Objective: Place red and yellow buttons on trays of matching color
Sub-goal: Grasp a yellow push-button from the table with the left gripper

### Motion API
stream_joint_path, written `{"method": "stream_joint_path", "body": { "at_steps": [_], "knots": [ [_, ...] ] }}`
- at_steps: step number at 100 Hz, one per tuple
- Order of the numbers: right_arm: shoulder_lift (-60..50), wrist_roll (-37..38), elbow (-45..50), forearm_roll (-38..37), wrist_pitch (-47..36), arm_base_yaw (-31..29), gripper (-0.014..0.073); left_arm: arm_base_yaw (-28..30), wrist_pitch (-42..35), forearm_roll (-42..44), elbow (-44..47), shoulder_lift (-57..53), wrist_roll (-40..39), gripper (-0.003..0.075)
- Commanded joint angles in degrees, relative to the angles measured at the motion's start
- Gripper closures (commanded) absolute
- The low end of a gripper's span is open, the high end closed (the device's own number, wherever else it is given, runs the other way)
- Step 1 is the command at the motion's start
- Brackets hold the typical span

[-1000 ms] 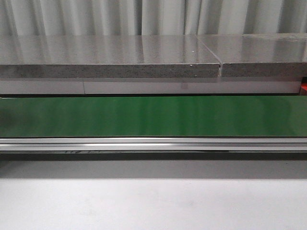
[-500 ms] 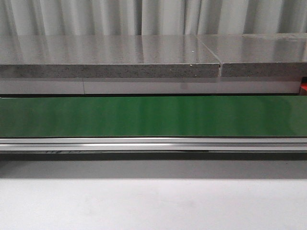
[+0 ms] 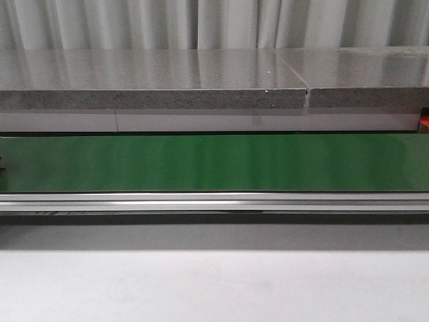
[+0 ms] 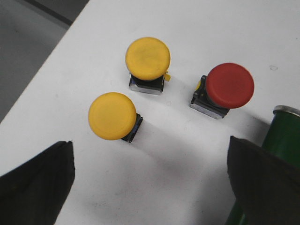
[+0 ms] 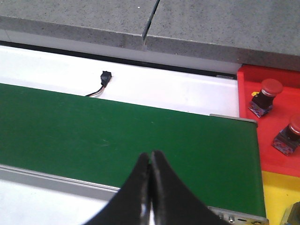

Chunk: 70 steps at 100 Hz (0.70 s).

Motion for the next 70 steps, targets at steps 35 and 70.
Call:
{"method": "stream_joint_path", "body": {
  "at_steps": [35,70],
  "knots": [
    [-0.18,-0.59,-1.39,0.9,-3.48,0.1,0.0659,2.97,-6.99,-0.19,-2.0,6.19,-0.57,0.0081],
    [-0.18,-0.59,-1.39,0.9,-3.48,0.1,0.0659,4.39,-9.31,-0.19,-4.24,9.17,-0.57,0.0081]
  ]
}}
